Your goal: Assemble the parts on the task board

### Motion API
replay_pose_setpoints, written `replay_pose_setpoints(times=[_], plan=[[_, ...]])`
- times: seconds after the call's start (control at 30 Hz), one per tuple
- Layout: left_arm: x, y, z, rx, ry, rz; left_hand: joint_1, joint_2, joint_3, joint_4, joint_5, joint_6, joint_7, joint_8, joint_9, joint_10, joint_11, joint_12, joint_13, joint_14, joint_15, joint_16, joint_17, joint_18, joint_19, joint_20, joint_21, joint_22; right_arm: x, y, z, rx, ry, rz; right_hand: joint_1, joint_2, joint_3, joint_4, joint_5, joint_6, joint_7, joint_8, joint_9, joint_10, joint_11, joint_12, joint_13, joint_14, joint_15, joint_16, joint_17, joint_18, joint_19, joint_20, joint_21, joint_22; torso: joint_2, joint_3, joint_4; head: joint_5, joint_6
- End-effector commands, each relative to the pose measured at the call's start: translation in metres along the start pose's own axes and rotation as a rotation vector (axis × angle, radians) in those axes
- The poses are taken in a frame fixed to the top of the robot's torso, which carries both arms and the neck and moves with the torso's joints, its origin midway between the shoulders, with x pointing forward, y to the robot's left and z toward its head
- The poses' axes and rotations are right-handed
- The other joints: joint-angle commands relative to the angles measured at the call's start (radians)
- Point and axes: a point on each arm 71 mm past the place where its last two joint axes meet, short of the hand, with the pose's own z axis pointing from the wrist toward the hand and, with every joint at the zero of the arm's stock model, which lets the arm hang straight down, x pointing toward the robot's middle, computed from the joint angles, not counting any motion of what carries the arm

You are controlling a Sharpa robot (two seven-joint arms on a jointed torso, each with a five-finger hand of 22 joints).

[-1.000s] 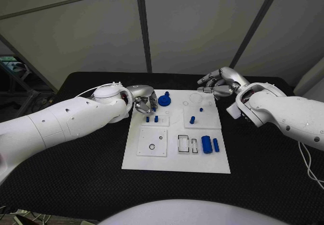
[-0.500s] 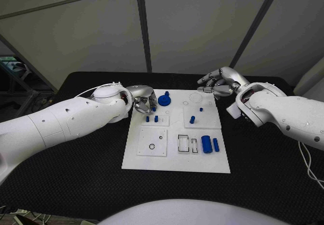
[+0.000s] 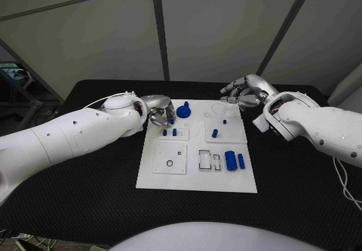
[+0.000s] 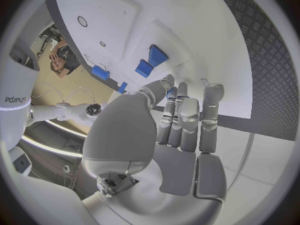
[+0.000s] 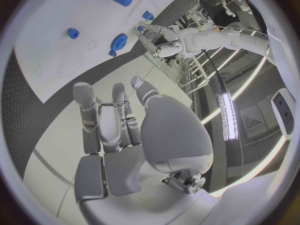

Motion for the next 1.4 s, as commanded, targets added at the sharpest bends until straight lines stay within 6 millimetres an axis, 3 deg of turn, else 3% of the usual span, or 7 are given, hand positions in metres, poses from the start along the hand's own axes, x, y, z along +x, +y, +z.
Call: replay_pose_setpoints(times=[0.03,0.53,0.77,0.93,1.1,1.23,1.4], plan=[[-0.001,0.001,0.000,-0.004,-0.002,-0.003,-0.006,-0.008,-0.007,0.001,-0.002,-0.011,-0.001,-0.009,0.000,0.008,0.000,-0.006,-0.002,-0.006,0.002,0.004,-0.002,0.012,-0.003,0.001,-0.005,0.001,-0.001,0.001,0.000,-0.007,0.001,-0.002,0.001,-0.010,0.008,0.001,0.005,-0.001,0.000,0.005,-0.001,0.010,0.001,-0.006,-0.005,0.010,-0.004,-0.005,-0.002,0.007,-0.003,-0.001,-0.007,-0.003,-0.001,-0.0001,0.0001,-0.001,-0.001],[-0.006,0.014,-0.011,-0.019,-0.039,-0.009,-0.004,-0.013,-0.010,0.000,-0.001,-0.044,0.001,-0.040,0.001,0.010,-0.002,-0.018,-0.005,-0.014,0.001,-0.002,-0.022,0.015,-0.011,0.001,-0.019,-0.007,-0.004,-0.005,-0.002,0.002,0.025,-0.086,0.017,-0.027,0.058,-0.004,-0.006,0.017,0.003,0.013,0.000,-0.019,0.007,-0.191,-0.158,0.012,-0.002,-0.049,-0.043,0.002,0.026,-0.001,0.004,0.023,0.000,-0.0009,0.0005,0.000,0.000],[-0.019,0.024,-0.026,0.010,-0.145,-0.061,0.004,-0.013,-0.003,-0.005,-0.002,0.018,0.004,-0.024,0.009,-0.006,0.010,-0.037,-0.007,-0.122,0.010,-0.130,-0.207,0.036,-0.100,0.007,-0.127,-0.089,-0.005,-0.009,-0.007,-0.010,0.063,-0.274,0.049,-0.028,0.129,-0.032,-0.038,0.061,0.000,0.024,0.001,0.010,0.012,-0.371,-0.295,0.035,0.002,0.006,0.019,-0.013,0.082,0.000,0.067,0.115,-0.001,-0.0010,0.0009,-0.001,0.003],[-0.029,0.036,-0.041,0.012,-0.236,-0.231,0.010,-0.008,0.001,-0.009,-0.001,0.053,0.008,-0.014,0.011,0.003,0.012,-0.033,-0.004,-0.214,0.012,-0.242,-0.347,0.037,-0.128,0.006,-0.157,-0.100,0.002,-0.012,-0.013,-0.023,0.095,-0.450,0.050,-0.040,0.165,-0.043,-0.051,0.085,-0.002,0.021,-0.001,0.038,0.016,-0.477,-0.366,0.039,0.005,0.028,0.037,-0.024,0.113,0.003,0.110,0.177,-0.001,-0.0002,-0.0014,-0.010,0.010],[-0.037,0.044,-0.056,-0.003,-0.333,-0.528,0.003,-0.006,-0.007,-0.005,-0.001,0.062,0.008,-0.017,0.008,0.015,0.011,-0.025,0.001,-0.229,0.012,-0.271,-0.371,0.037,-0.143,0.007,-0.182,-0.111,0.009,-0.012,-0.017,-0.038,0.102,-0.582,0.042,-0.054,0.183,-0.047,-0.055,0.086,-0.003,0.002,-0.004,0.048,0.020,-0.527,-0.407,0.039,0.008,0.036,0.039,-0.028,0.122,0.006,0.128,0.203,-0.001,0.0012,0.0008,-0.035,0.015],[-0.039,0.046,-0.065,-0.013,-0.385,-0.723,-0.002,-0.005,-0.014,-0.002,-0.001,0.066,0.008,-0.018,0.007,0.018,0.010,-0.022,0.002,-0.235,0.013,-0.284,-0.382,0.037,-0.147,0.008,-0.193,-0.117,0.013,-0.011,-0.019,-0.045,0.102,-0.640,0.041,-0.059,0.187,-0.049,-0.056,0.084,-0.002,-0.006,-0.005,0.047,0.022,-0.541,-0.419,0.040,0.009,0.040,0.042,-0.029,0.125,0.007,0.134,0.212,-0.001,-0.0016,0.0015,-0.048,0.019],[-0.040,0.048,-0.072,-0.021,-0.429,-0.909,-0.020,-0.010,-0.029,0.007,-0.001,0.067,0.009,-0.022,0.005,0.013,0.012,-0.022,0.003,-0.242,0.016,-0.298,-0.394,0.036,-0.152,0.010,-0.210,-0.127,0.018,-0.011,-0.019,-0.039,0.117,-0.677,0.037,-0.068,0.195,-0.051,-0.056,0.078,0.002,-0.020,-0.005,0.046,0.027,-0.562,-0.439,0.040,0.013,0.045,0.044,-0.031,0.128,0.010,0.142,0.222,-0.001,-0.0007,0.0006,-0.055,0.021]])
